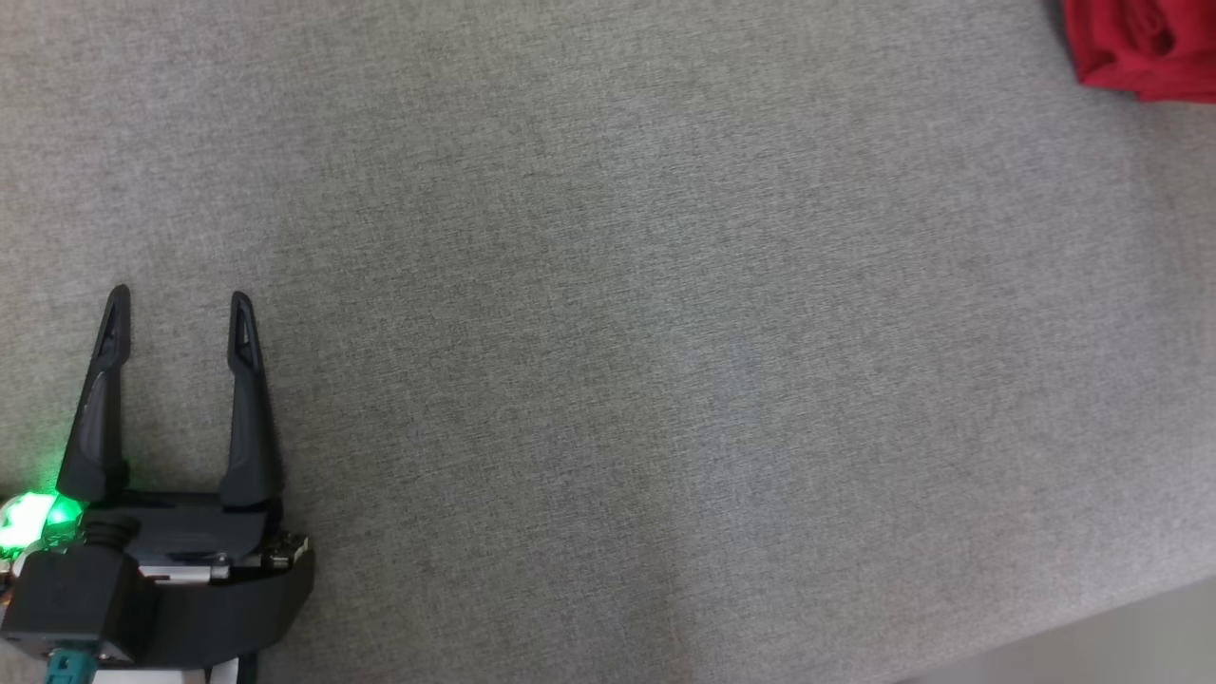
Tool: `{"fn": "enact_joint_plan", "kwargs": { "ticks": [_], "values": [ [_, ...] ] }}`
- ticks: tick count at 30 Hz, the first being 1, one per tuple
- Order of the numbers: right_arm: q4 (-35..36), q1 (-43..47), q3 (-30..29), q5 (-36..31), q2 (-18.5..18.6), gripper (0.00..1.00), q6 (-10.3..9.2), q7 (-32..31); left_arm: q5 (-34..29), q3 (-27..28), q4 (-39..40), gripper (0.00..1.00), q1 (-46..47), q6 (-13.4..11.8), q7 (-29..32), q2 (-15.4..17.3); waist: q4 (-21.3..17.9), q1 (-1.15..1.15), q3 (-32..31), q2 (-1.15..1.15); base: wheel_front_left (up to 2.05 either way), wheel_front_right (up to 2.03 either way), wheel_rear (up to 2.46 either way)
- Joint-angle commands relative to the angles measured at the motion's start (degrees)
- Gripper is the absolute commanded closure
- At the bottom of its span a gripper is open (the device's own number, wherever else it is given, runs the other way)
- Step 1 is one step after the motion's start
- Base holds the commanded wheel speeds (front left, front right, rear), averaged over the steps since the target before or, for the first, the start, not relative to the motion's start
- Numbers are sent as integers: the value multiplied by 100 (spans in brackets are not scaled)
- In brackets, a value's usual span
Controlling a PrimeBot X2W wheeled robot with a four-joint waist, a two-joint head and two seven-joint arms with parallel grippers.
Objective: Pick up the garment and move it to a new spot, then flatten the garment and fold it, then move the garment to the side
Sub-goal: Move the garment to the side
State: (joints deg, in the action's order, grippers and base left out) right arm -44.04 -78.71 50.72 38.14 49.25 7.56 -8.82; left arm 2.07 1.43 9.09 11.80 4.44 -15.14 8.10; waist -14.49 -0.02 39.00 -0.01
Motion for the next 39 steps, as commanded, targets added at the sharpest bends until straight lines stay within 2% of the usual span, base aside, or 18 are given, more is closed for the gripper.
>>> {"fn": "enact_joint_plan", "kwargs": {
  "ticks": [1, 2, 3, 4, 5, 9, 14, 17, 21, 27, 31, 39],
  "values": [
    [-159, -95, 20, 14, -20, 100, -16, 0, -1, -74, -256, 0, 41, -10, 11, -48, 52, 2, 33, 1, 0, 0, 0],
    [-248, -125, 28, 14, -49, 83, -16, 17, 5, -71, -255, 0, 42, -16, 11, -52, 69, 2, 38, 1, 0, 0, 0],
    [-248, -125, 28, 14, -49, 83, -16, 17, 5, -71, -255, 0, 42, -16, 11, -52, 69, 2, 38, 1, 0, 0, 0],
    [-321, -139, 21, 31, -73, 56, -16, 56, 12, -65, -251, 0, 43, -23, 12, -55, 86, 2, 48, 1, 0, 0, 0],
    [-430, -152, 27, 11, -83, 0, -16, 78, 19, -65, -246, 0, 46, -24, 12, -57, 104, 2, 57, 1, 0, 0, 0],
    [-723, -303, 58, -189, -111, 0, -16, 377, 18, -95, -313, 0, 74, -33, 12, -85, 182, 2, 44, 1, 0, 0, 0],
    [-970, -372, -69, -271, -328, 0, -16, 1003, 82, -112, -386, 0, 19, -54, 12, -155, 275, 2, -210, 1, 0, 0, 0],
    [-994, -274, -74, -336, -497, 0, -16, 1444, 135, -97, -396, 0, -95, -80, 9, -203, 343, 2, -508, 1, 0, 0, 0],
    [-946, -29, -278, -11, -822, 0, -16, 1988, 242, -27, -435, 0, -204, -85, -4, -265, 445, 2, -1005, 1, 0, 0, 0],
    [-599, 638, -470, 148, -1216, 0, -16, 2373, 361, 65, -512, 0, -547, -99, -9, -363, 609, 2, -1792, 1, 0, 0, 0],
    [-120, 1223, -962, 122, -1494, 0, -16, 2402, 427, 174, -547, 0, -811, -114, -9, -403, 647, 2, -2206, 1, 0, 0, 0],
    [1075, 3276, -2381, -417, -2019, 0, -16, 2396, 520, 195, -771, 0, -1073, -41, -8, -464, 920, 2, -2836, 1, 0, 0, 0]
  ]
}}
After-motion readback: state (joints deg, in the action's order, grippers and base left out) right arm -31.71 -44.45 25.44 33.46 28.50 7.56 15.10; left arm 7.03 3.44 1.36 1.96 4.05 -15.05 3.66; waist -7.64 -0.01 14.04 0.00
